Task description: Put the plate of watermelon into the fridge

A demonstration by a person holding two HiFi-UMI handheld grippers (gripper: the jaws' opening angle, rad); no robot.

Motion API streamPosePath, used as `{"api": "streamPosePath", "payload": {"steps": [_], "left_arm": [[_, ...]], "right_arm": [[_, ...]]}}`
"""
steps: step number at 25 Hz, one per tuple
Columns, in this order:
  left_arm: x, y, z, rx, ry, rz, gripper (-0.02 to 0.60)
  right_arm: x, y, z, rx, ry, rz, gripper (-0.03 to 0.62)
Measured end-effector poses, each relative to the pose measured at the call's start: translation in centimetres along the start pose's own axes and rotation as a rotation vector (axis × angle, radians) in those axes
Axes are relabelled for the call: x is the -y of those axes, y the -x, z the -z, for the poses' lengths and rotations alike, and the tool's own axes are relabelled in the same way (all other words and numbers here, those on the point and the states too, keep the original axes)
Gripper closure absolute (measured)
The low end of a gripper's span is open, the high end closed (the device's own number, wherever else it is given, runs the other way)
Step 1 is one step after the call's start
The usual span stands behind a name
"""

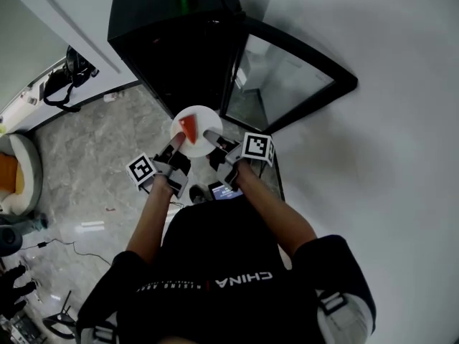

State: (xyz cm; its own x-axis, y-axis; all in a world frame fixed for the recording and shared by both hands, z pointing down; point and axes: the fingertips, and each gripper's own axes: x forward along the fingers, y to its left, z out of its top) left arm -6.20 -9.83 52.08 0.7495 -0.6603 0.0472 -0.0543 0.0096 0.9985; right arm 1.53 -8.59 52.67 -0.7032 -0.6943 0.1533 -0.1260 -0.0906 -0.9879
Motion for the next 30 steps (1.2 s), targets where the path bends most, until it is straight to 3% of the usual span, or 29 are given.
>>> {"api": "streamPosePath", "payload": {"steps": [9,17,25,30], "left_arm": [[1.6,-7.7,-2.8,0.093,-0.035,-0.006,0.551],[2.2,-8.9,-5.3,0.157,-0.052,-0.017,0.551],[3.1,-9.6,-8.7,0.097,-0.091,0.021,0.551],[3.5,-9.9,-10.2,0.077,-0.071,0.048,0.549]], "right_arm": [[-1.2,-2.5,-8.5,-0.081,-0.015,-0.07,0.568],[-1.9,-5.2,-10.2,-0.131,-0.027,-0.093,0.568],[-3.2,-8.0,-11.0,-0.034,-0.046,-0.106,0.568],[-3.5,-9.4,-11.6,0.024,-0.055,-0.113,0.568]]}}
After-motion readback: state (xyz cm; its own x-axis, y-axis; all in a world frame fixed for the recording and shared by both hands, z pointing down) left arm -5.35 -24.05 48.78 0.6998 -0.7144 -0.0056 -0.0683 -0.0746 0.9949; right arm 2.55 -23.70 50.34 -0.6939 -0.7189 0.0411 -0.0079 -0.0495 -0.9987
